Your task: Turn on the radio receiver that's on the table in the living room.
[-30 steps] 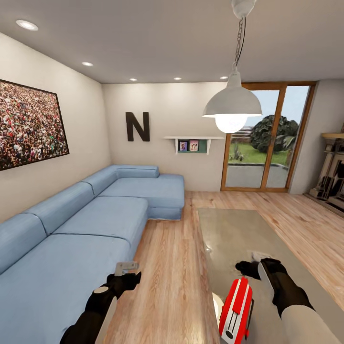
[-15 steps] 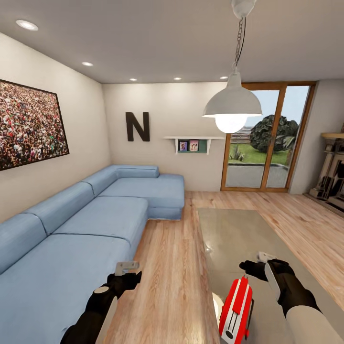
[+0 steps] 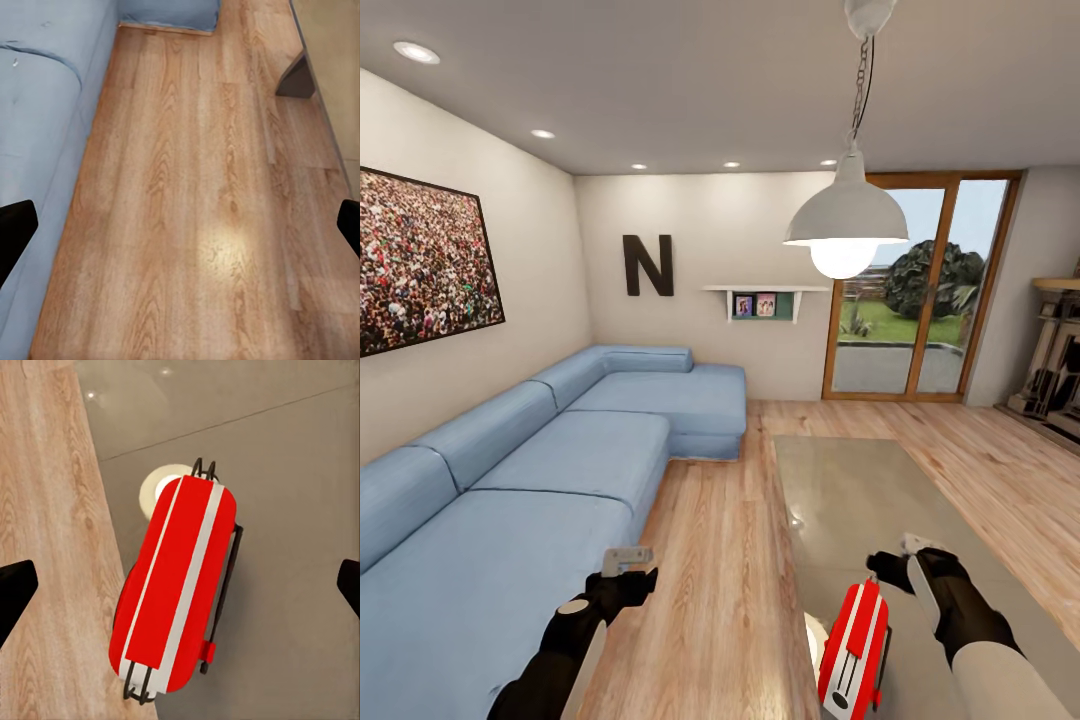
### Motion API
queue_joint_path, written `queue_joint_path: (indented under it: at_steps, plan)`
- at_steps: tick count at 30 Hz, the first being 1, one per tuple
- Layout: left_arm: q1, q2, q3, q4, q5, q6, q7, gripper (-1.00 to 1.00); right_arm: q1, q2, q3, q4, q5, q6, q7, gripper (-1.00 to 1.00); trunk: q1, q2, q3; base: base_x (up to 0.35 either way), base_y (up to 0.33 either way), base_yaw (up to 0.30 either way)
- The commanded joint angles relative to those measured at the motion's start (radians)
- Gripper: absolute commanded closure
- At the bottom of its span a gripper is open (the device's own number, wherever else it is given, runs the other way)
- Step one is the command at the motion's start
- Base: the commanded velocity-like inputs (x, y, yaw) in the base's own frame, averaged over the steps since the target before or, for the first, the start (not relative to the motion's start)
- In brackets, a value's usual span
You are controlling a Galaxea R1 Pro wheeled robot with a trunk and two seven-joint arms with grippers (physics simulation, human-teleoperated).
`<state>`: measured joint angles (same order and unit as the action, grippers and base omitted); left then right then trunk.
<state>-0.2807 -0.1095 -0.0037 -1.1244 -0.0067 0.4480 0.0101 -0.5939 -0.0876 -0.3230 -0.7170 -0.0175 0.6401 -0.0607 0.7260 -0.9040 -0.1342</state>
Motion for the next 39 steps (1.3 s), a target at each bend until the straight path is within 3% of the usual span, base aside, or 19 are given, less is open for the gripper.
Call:
queue_joint_path:
  at_steps: [1,19,24,30,39]
  plan:
    - [0.0,0.0,0.0,0.0,0.0,0.0,0.0,-1.0,0.0,0.004,-0.002,0.0,0.0,-0.003,-0.002,-1.0,0.0,0.0,0.0,0.0,0.0,0.0]
    - [0.0,-0.005,-0.001,0.001,0.002,0.0,0.001,-1.0,0.0,0.026,0.005,0.001,0.003,-0.002,0.005,-1.0,0.0,0.0,0.0,0.0,0.0,0.0]
    - [0.0,-0.005,-0.001,0.001,0.001,0.0,0.0,-1.0,0.0,0.028,0.008,0.001,0.004,-0.001,0.005,-1.0,0.019,-0.035,-0.016,0.0,0.0,0.0]
    - [0.0,-0.006,-0.001,0.002,-0.001,0.0,0.001,-1.0,0.0,0.029,0.052,0.001,0.0,0.0,0.004,-1.0,0.042,-0.077,-0.034,0.0,0.0,0.0]
    - [0.0,-0.005,-0.001,0.002,-0.001,0.0,0.001,-1.0,0.0,0.028,0.052,0.019,-0.001,0.0,0.004,-1.0,0.069,-0.126,-0.056,0.0,0.0,0.0]
